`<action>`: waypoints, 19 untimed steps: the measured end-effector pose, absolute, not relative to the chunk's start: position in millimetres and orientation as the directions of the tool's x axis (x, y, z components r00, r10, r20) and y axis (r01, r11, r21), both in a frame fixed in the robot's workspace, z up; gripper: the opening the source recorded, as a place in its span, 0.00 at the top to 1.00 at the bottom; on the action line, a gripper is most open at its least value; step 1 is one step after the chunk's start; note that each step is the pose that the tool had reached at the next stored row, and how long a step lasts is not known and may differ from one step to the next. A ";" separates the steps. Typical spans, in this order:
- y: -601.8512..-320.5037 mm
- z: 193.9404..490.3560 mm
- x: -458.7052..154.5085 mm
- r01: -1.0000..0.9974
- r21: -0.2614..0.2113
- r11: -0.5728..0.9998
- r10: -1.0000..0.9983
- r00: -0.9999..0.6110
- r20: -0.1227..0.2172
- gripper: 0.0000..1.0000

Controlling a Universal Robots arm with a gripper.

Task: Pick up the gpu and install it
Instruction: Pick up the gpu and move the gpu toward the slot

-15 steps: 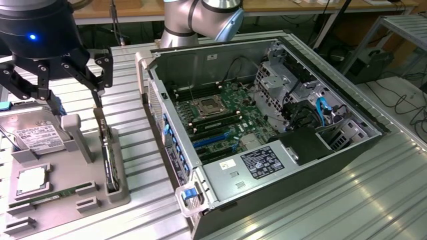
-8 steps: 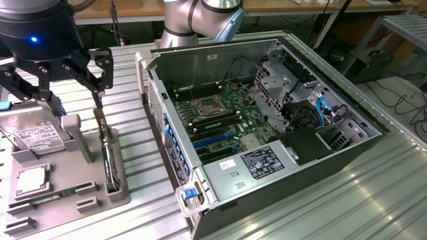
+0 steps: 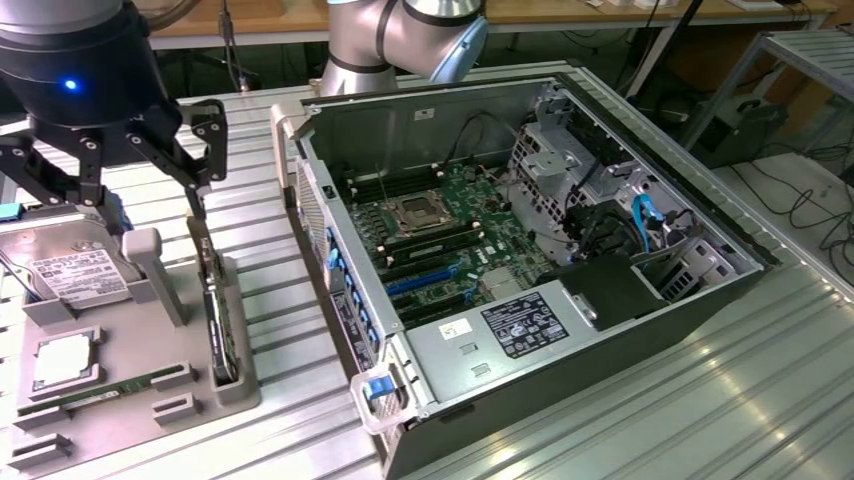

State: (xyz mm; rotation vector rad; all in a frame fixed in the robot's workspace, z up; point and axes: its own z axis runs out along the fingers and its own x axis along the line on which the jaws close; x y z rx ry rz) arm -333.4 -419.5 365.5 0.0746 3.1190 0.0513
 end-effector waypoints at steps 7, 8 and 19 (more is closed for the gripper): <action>-419.7 363.4 -333.4 0.047 0.033 0.998 0.048 -0.999 -0.020 0.34; -419.7 363.1 -333.4 0.047 0.033 0.998 0.048 -0.999 -0.020 0.34; -420.6 359.0 -333.4 0.047 0.033 0.998 0.048 -0.999 -0.021 0.34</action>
